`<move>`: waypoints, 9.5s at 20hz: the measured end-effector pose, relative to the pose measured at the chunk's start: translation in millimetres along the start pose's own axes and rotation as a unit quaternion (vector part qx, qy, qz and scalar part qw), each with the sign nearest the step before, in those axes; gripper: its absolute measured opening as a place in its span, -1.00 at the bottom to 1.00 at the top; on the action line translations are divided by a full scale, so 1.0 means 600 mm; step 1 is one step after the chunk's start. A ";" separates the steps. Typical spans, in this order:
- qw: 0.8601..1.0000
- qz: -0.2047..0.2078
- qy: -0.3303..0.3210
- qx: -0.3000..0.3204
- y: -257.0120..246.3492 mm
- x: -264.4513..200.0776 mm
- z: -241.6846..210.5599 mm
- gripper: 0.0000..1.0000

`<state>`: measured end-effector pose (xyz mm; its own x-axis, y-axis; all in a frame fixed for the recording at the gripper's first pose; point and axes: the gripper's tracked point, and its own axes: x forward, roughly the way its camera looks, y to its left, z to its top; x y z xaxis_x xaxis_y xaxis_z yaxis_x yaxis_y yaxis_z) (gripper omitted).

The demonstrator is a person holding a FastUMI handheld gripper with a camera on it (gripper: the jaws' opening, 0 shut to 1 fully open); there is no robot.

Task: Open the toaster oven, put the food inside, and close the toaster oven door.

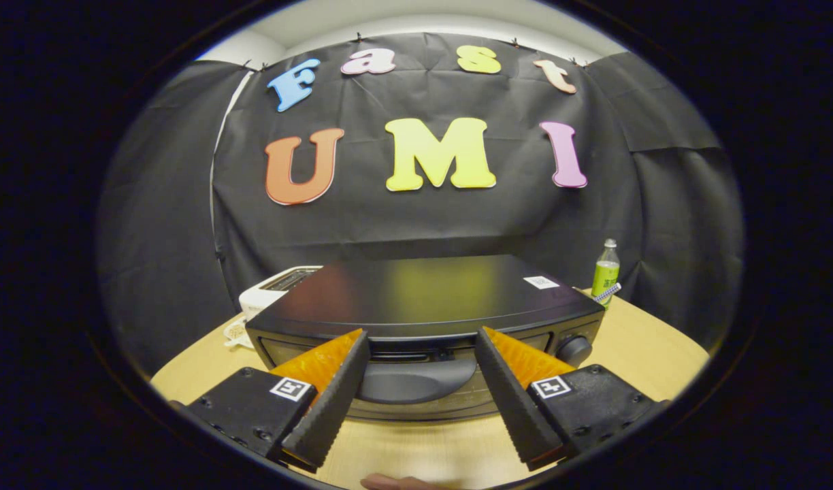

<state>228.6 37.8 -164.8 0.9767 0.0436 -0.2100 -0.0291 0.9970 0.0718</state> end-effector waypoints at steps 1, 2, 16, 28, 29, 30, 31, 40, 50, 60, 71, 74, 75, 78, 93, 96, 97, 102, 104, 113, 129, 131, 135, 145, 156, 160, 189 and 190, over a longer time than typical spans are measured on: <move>1.000 0.004 0.000 0.020 0.001 -0.003 -0.002 1.00; 0.999 0.008 0.005 0.035 0.002 -0.007 -0.005 1.00; 0.997 -0.002 0.069 -0.037 -0.011 -0.116 -0.080 1.00; 0.987 -0.003 0.142 -0.072 -0.022 -0.163 -0.147 1.00; 0.986 -0.003 0.151 -0.071 -0.022 -0.165 -0.154 1.00; 0.984 -0.003 0.160 -0.074 -0.023 -0.169 -0.162 1.00; 0.983 -0.003 0.169 -0.077 -0.023 -0.172 -0.168 1.00; 0.964 0.003 0.240 -0.117 -0.030 -0.190 -0.237 1.00; 0.958 0.038 0.282 -0.041 -0.008 -0.211 -0.240 1.00; 0.913 0.241 0.314 0.100 0.138 -0.300 -0.188 0.92; 0.829 0.341 0.429 0.108 0.207 -0.342 -0.234 0.46; 0.820 0.340 0.445 0.121 0.205 -0.321 -0.246 0.36; 0.813 0.344 0.452 0.130 0.209 -0.319 -0.249 0.32; 0.799 0.364 0.456 0.145 0.213 -0.323 -0.250 0.16; 0.773 0.387 0.421 0.275 0.207 -0.319 -0.187 -0.25; 0.771 0.389 0.403 0.302 0.196 -0.306 -0.169 -0.25; 0.780 0.380 0.392 0.305 0.188 -0.294 -0.166 -0.25; 0.787 0.349 0.372 0.348 0.160 -0.257 -0.160 -0.25; 0.789 0.332 0.347 0.383 0.147 -0.231 -0.150 -0.25; 0.801 0.205 0.086 0.555 -0.008 -0.111 -0.042 -0.25; 0.831 0.092 0.018 0.548 -0.022 0.067 -0.064 -0.17; 0.845 0.079 0.013 0.529 -0.027 0.082 -0.068 -0.17; 0.892 0.049 0.018 0.450 -0.030 0.101 -0.084 -0.13; 0.974 -0.006 0.078 0.212 -0.043 0.096 -0.129 0.84; 0.994 0.014 0.099 0.053 0.010 0.068 -0.138 1.00; 0.997 -0.013 0.080 0.008 0.008 0.033 -0.125 1.00; 0.973 -0.026 0.224 -0.050 0.011 -0.183 -0.309 1.00; 0.973 -0.027 0.225 -0.052 0.012 -0.186 -0.309 1.00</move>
<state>80.2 52.0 -321.6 0.7867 -0.0078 -0.6173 -0.0252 0.9987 -0.0448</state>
